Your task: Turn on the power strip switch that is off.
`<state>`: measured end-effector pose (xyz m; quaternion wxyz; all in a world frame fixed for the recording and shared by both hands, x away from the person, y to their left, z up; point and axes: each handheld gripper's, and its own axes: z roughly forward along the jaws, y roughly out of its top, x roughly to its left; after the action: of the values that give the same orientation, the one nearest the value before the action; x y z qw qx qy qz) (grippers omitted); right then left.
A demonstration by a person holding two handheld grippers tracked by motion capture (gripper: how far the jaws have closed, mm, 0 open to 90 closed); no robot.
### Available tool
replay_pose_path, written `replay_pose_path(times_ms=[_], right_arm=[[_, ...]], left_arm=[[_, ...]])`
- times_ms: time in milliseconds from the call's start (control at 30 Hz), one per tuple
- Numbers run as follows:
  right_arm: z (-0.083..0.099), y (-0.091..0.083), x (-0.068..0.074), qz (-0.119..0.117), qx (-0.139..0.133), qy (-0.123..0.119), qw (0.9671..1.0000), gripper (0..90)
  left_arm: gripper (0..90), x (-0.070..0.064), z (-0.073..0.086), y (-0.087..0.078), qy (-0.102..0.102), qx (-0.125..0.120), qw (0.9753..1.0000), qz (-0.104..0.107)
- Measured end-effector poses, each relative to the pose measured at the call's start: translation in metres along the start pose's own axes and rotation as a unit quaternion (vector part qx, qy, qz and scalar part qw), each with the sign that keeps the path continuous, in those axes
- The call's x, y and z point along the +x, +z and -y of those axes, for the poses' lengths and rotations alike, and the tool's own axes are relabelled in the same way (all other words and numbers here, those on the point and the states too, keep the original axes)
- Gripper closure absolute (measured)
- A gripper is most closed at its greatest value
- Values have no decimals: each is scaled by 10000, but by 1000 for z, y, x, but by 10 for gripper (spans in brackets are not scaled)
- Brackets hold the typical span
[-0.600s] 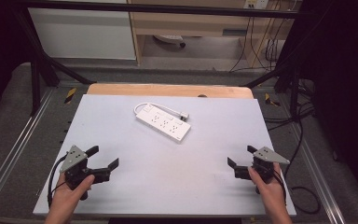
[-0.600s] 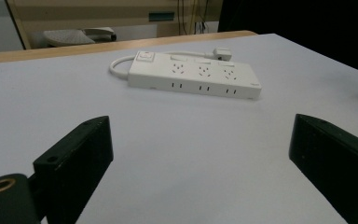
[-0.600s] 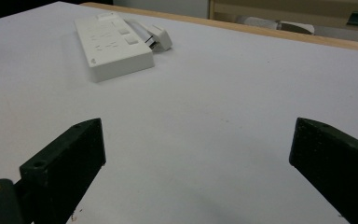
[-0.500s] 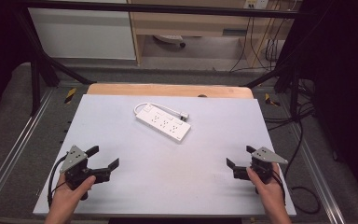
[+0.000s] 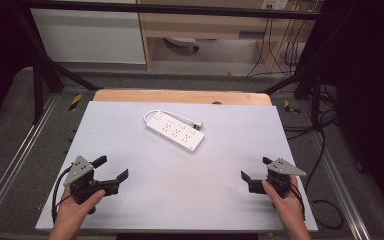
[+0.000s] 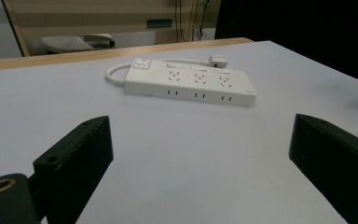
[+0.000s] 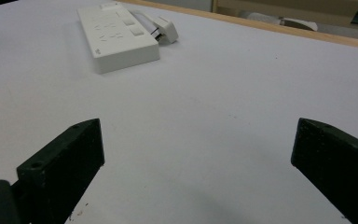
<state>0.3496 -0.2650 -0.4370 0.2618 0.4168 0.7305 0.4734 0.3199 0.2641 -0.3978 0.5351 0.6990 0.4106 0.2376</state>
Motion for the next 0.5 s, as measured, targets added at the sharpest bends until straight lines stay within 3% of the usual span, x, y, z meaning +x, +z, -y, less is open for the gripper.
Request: replay_pose_path(times_ms=[333, 500], right_arm=[[1, 2, 1, -5, 18, 84, 10000, 28], [1, 0, 4, -21, -18, 103, 9999, 28]], left_arm=[[66, -3, -2, 0, 80, -113, 9999, -18], [68, -5, -4, 1, -26, -192, 9998, 33]])
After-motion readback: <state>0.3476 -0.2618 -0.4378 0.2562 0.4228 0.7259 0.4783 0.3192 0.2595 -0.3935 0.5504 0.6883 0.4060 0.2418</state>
